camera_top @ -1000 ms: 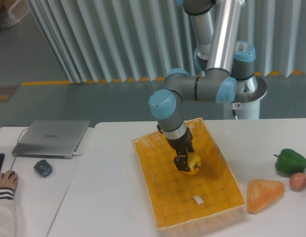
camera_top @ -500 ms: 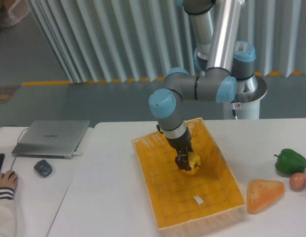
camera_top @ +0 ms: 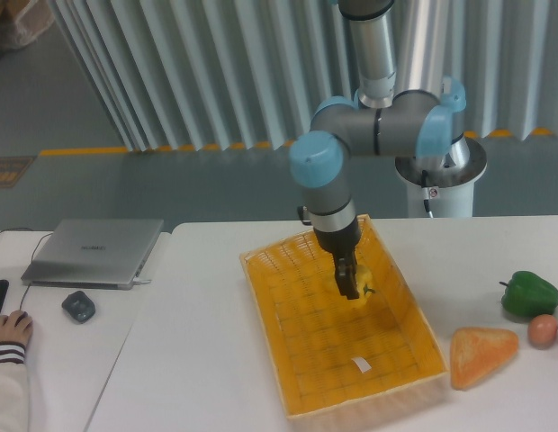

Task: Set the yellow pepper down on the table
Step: 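Lift the yellow pepper out of the basket and carry it beside the green pepper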

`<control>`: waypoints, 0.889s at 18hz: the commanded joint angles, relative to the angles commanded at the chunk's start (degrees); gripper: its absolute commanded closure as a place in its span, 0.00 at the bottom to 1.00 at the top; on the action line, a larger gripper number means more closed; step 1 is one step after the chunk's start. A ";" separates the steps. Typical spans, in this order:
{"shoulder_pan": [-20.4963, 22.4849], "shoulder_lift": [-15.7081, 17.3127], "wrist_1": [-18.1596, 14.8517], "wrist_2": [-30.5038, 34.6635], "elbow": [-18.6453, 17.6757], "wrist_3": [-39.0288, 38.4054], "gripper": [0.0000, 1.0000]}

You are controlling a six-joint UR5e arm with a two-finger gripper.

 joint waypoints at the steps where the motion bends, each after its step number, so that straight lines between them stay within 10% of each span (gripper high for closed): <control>1: 0.44 0.01 0.18 -0.18 0.09 -1.06 0.44; 10: 4.67 0.18 3.88 5.24 -2.62 -11.41 0.44; 16: 9.84 1.94 -0.25 3.34 -7.98 -16.45 0.44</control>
